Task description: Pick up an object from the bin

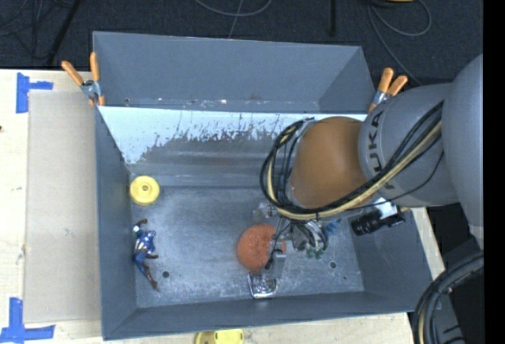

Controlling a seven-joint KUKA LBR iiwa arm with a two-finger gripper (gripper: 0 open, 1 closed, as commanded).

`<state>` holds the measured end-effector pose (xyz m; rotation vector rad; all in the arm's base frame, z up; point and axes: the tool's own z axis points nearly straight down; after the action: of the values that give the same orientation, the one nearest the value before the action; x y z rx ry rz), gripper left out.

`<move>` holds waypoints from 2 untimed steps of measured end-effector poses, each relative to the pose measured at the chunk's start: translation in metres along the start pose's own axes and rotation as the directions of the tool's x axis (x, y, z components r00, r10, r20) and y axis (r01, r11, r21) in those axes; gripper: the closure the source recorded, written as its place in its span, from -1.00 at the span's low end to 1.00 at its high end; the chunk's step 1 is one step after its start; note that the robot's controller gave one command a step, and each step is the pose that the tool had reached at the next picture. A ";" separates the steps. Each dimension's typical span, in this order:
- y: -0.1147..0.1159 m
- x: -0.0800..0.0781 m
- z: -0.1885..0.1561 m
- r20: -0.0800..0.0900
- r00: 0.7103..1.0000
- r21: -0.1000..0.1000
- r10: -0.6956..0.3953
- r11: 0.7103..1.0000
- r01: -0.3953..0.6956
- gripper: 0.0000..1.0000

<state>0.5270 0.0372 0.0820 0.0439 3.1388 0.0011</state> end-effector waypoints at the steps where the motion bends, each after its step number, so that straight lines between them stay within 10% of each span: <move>1: 0.005 -0.017 0.010 -0.007 0.981 0.002 0.196 0.981 -0.196 1.00; 2: 0.005 -0.018 0.012 -0.002 0.980 0.000 0.197 0.980 -0.197 1.00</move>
Offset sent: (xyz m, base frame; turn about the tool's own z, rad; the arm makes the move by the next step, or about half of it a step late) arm 0.0000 0.0000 0.0000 0.0000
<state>0.5455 0.0417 0.0701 0.3550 3.1208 0.0011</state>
